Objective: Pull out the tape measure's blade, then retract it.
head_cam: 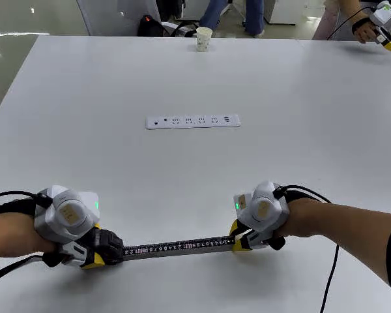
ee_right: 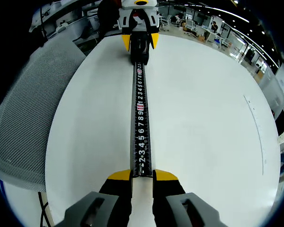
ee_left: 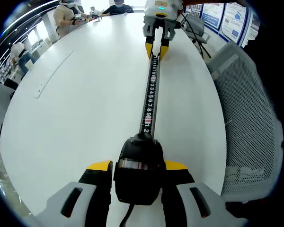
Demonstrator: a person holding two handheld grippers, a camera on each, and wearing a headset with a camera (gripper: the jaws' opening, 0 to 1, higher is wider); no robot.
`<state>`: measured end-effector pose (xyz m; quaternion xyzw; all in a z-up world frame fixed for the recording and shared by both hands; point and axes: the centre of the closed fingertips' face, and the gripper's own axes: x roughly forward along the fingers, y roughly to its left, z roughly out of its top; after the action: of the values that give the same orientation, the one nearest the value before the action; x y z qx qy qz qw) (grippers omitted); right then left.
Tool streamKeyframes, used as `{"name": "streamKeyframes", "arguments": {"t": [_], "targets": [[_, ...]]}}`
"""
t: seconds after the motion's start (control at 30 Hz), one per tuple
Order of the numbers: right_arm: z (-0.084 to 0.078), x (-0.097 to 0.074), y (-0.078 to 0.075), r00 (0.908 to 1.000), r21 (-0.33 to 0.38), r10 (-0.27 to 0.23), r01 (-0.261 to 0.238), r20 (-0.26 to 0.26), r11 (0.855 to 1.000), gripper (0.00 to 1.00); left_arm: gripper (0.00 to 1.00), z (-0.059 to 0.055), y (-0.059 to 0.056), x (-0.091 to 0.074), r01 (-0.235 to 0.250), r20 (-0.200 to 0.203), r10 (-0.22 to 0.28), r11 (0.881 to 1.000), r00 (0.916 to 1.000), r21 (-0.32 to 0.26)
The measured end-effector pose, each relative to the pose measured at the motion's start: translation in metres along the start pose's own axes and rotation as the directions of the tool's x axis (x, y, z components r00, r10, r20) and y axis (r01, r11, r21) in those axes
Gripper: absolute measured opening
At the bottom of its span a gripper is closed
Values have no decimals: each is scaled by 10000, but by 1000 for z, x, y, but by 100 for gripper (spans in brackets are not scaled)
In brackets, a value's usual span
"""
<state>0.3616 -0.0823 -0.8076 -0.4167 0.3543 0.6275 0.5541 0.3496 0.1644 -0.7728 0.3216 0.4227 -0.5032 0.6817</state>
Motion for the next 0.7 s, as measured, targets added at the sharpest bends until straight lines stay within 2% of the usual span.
{"name": "streamKeyframes", "arguments": {"t": [0.2, 0.27, 0.7], "targets": [[-1, -4, 0, 9999, -50, 40, -40, -122, 10000, 15, 46, -2, 3, -5, -167, -168, 167, 9999, 9997, -12], [0, -6, 0, 9999, -63, 24, -25, -127, 10000, 16, 50, -3, 0, -7, -91, -200, 90, 9999, 9998, -74], [1, -10, 2, 9996, -84, 210, -211, -183, 9997, 23, 61, -7, -10, -6, 296, -211, -296, 9996, 9993, -9]]}}
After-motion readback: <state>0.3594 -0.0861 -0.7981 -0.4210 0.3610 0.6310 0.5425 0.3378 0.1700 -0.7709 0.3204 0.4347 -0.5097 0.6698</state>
